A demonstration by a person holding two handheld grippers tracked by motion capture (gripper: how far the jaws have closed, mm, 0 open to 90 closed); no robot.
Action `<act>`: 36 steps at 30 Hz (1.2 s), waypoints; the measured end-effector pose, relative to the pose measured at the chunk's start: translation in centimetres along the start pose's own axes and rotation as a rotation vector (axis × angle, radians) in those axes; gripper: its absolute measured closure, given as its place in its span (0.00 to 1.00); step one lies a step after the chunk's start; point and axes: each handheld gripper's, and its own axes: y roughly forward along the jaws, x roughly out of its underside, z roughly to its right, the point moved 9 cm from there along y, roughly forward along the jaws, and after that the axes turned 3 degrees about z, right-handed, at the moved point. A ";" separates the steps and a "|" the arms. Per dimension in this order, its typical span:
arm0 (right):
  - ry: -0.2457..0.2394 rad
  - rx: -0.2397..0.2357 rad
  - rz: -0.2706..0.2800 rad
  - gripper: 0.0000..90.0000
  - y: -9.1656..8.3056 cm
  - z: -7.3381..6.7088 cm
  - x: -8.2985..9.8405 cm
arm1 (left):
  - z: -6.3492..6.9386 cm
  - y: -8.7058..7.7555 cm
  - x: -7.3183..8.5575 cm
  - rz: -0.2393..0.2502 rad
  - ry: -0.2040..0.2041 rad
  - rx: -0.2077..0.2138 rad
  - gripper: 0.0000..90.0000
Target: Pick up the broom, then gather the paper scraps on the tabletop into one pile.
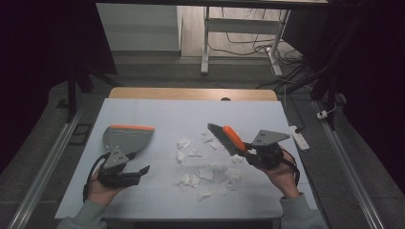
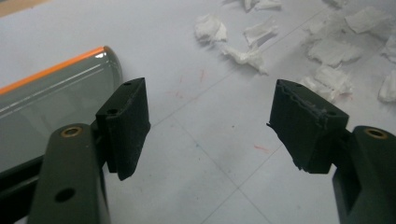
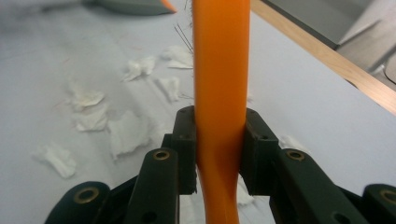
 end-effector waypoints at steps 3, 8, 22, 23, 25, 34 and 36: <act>0.031 0.031 0.009 0.78 -0.5 0.9 0.2 | -0.2 -0.1 0.4 -0.004 -0.004 -0.006 0.32; 0.074 0.070 0.024 0.78 -1.2 2.4 0.6 | -0.5 0.0 0.6 -0.009 -0.009 -0.024 0.31; 0.143 0.123 0.000 0.78 -1.3 4.7 1.7 | -0.6 0.6 0.7 -0.016 0.004 -0.021 0.31; 0.151 0.131 -0.006 0.78 -1.2 4.8 1.8 | -0.5 0.7 0.7 -0.017 0.008 -0.019 0.31; 0.159 0.146 -0.021 0.78 -1.0 5.2 2.1 | -0.4 0.8 0.7 -0.020 0.014 -0.013 0.31; 0.183 0.214 -0.046 0.78 -0.3 7.7 2.2 | -0.2 1.2 0.8 -0.028 0.024 -0.010 0.30; 0.191 0.217 -0.074 0.78 0.4 8.2 2.3 | -0.2 1.2 0.7 -0.027 0.026 -0.009 0.30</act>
